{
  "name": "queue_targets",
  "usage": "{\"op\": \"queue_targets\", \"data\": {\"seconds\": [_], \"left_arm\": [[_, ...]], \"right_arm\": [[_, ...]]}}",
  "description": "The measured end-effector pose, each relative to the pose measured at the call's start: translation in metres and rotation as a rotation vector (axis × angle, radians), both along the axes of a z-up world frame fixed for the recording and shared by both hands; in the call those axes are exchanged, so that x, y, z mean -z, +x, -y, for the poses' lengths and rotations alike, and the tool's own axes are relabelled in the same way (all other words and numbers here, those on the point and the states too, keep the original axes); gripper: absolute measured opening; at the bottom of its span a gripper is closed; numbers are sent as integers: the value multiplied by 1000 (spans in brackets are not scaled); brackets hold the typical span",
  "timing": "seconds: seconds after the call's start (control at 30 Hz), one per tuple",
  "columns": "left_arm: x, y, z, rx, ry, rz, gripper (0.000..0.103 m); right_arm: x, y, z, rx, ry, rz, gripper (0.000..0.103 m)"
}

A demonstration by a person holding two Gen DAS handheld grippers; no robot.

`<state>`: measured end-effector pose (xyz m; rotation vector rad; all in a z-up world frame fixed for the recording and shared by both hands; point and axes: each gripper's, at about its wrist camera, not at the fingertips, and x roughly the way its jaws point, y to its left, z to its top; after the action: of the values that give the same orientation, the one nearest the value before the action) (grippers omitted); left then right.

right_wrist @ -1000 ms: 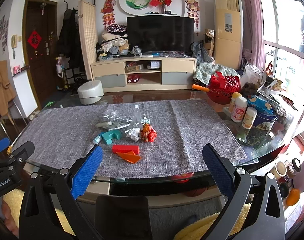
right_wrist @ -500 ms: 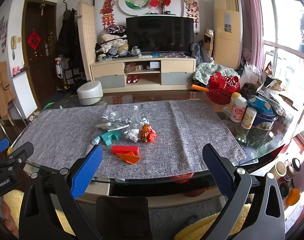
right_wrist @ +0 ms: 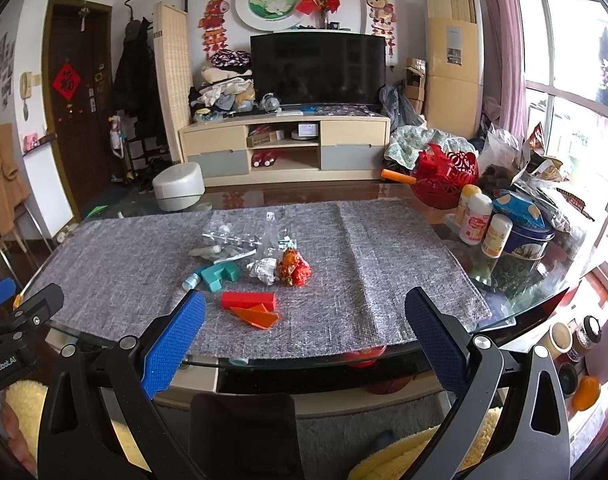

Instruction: Collect trash

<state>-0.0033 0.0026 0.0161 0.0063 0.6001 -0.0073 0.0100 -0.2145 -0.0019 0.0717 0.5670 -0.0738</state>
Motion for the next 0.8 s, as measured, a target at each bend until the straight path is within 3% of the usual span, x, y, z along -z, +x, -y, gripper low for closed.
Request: {"op": "queue_targets", "data": {"seconds": [0.4,0.8], "left_arm": [[9,15,-3,-6,5,-34,95],[42,55,-7,-14,19,-123,95]], "right_arm": [[15,14,1,-10,1,-30,100],[42,47,6,-28,-4,-92,100]]}}
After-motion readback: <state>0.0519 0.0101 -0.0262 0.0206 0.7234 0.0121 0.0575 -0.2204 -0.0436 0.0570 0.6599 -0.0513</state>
